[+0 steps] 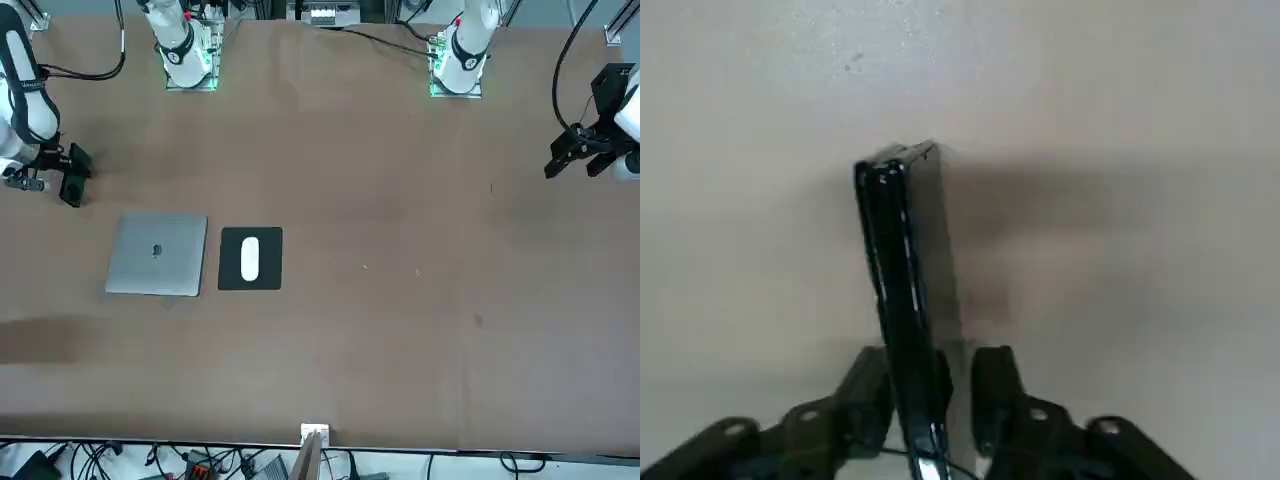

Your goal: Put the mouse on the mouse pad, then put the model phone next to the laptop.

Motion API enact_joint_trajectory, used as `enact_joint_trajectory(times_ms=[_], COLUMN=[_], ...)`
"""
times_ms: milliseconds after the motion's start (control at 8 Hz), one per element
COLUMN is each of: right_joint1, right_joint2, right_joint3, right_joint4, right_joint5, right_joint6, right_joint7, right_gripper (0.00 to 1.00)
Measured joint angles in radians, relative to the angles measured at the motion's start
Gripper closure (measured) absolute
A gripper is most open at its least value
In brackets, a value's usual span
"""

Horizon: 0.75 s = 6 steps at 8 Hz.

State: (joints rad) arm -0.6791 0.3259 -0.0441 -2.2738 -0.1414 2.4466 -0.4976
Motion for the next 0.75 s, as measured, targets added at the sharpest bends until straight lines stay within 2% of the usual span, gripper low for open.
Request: enact_joint_trajectory(times_ms=[125, 250, 375, 500, 750], right_joint1=[0.000, 0.000, 0.000, 0.000, 0.003], right_joint2=[-0.002, -0.004, -0.006, -0.010, -0.003], right_joint3=[0.000, 0.003, 0.013, 0.040, 0.160], right_joint4=[0.002, 0.005, 0.016, 0.052, 0.219], right_joint5=[0.000, 0.000, 0.000, 0.000, 0.081], right_joint6=[0.000, -0.004, -0.022, -0.079, -0.301], right_joint7=[-0.001, -0.002, -0.002, -0.005, -0.004], right_gripper=[0.75, 0.84, 0.84, 0.84, 0.84])
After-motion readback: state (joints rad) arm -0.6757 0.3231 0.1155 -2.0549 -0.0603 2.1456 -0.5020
